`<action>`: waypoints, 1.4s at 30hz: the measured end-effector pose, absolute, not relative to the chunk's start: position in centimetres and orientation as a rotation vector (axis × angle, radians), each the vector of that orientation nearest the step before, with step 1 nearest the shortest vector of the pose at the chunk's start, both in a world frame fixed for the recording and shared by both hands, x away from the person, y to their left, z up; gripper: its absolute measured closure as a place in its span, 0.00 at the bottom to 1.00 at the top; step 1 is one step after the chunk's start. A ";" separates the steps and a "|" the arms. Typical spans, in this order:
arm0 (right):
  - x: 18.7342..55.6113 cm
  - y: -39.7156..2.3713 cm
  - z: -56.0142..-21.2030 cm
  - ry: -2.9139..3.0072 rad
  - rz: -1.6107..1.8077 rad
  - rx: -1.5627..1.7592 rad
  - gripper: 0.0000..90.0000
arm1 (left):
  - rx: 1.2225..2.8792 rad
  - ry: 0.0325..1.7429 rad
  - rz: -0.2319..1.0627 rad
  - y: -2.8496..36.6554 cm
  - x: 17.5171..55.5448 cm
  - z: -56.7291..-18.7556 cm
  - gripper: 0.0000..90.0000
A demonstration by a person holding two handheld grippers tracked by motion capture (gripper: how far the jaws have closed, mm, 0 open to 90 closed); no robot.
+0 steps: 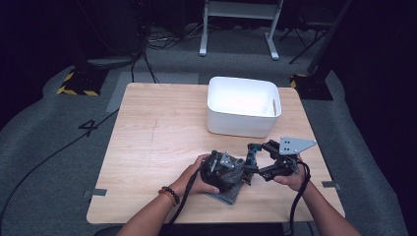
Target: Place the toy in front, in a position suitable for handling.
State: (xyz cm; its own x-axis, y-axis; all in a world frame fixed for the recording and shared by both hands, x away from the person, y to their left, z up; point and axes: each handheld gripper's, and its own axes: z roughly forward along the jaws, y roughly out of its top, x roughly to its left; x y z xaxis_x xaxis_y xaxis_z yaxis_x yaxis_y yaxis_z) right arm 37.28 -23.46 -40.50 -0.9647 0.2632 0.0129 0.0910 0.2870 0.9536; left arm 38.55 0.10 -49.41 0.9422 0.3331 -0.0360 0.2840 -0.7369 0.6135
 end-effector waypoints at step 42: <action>37.4 -23.7 -41.2 2.387 1.707 0.386 0.29 | 2.121 0.157 0.070 1.4 35.8 -44.9 0.84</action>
